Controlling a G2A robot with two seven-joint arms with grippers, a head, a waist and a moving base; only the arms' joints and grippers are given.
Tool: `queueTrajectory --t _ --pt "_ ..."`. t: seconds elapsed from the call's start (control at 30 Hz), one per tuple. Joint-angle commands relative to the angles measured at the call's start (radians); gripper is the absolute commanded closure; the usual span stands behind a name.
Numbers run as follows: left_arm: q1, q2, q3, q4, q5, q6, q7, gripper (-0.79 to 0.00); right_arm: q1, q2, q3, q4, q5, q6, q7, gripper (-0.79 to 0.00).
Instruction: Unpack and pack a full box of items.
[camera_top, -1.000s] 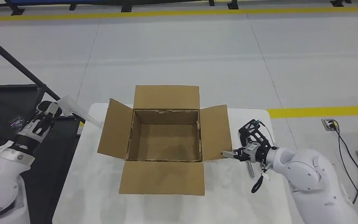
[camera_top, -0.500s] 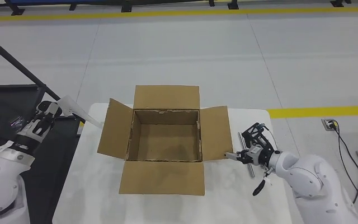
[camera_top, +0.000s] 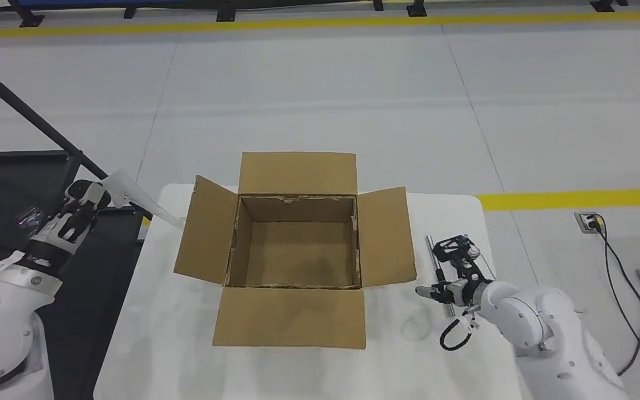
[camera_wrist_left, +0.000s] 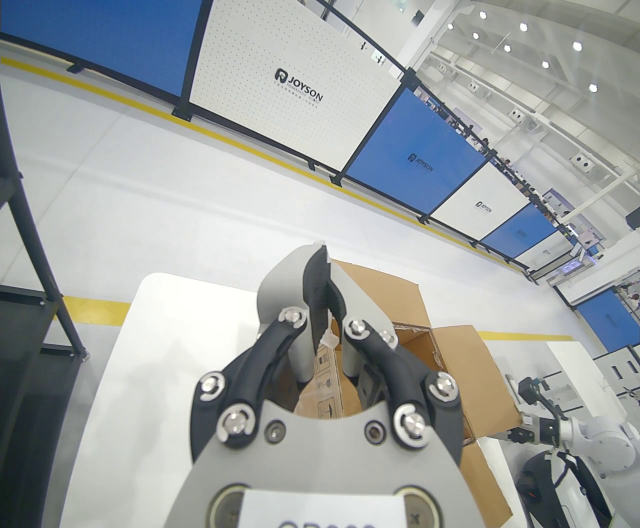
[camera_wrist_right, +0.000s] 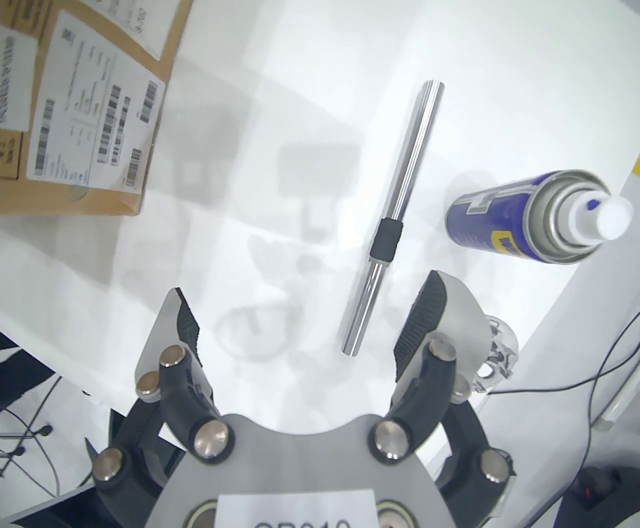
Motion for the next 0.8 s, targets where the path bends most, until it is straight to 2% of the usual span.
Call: queueTrajectory --t 0.0,0.23,0.47,0.77 --pt "0.0 0.0 0.0 0.0 0.0 0.0 0.0 0.0 0.035 -0.002 -0.012 0.054 0.02 -0.026 0.002 -0.514" --pt "0.0 0.0 0.0 0.0 0.0 0.0 0.0 0.0 0.122 -0.012 -0.069 0.165 -0.003 0.013 0.013 -0.391" --pt "0.0 0.0 0.0 0.0 0.0 0.0 0.0 0.0 0.178 -0.021 -0.121 0.235 -0.046 0.08 0.042 -0.382" --pt "0.0 0.0 0.0 0.0 0.0 0.0 0.0 0.0 0.238 -0.035 -0.165 0.309 -0.066 0.152 0.063 -0.326"
